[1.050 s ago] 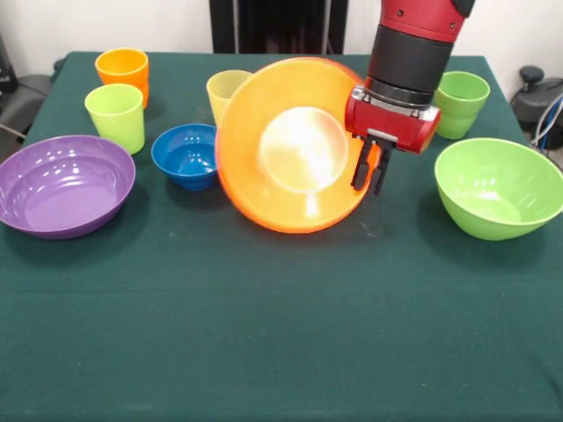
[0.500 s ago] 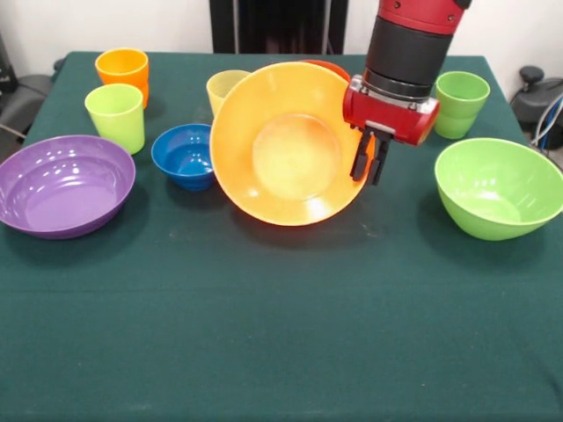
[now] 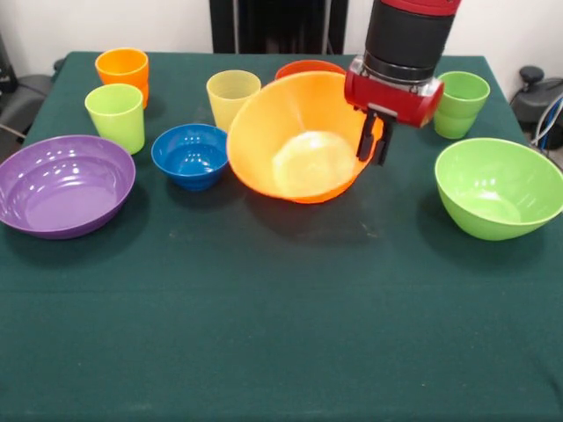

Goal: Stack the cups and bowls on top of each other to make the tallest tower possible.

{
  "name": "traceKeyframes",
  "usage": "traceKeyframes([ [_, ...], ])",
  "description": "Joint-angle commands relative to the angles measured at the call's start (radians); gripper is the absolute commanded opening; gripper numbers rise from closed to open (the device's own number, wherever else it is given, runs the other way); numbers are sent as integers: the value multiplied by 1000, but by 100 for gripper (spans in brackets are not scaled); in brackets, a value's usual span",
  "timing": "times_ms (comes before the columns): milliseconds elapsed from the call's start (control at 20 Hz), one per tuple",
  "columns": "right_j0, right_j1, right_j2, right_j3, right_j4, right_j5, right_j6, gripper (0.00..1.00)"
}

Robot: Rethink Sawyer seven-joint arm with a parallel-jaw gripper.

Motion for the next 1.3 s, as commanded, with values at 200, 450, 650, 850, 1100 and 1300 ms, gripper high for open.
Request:
traceKeyframes([
  [200, -123, -6, 298, -46, 51, 509, 4, 0],
  [450, -171, -12, 386, -51, 80, 570, -35, 0],
  [650, -220, 1, 461, -79, 108, 690, -60, 0],
  [850, -230, 13, 500, -118, 123, 815, -2, 0],
  [1100, -273, 91, 597, -209, 128, 896, -96, 0],
  [1300, -294, 135, 634, -299, 91, 997, -122, 0],
])
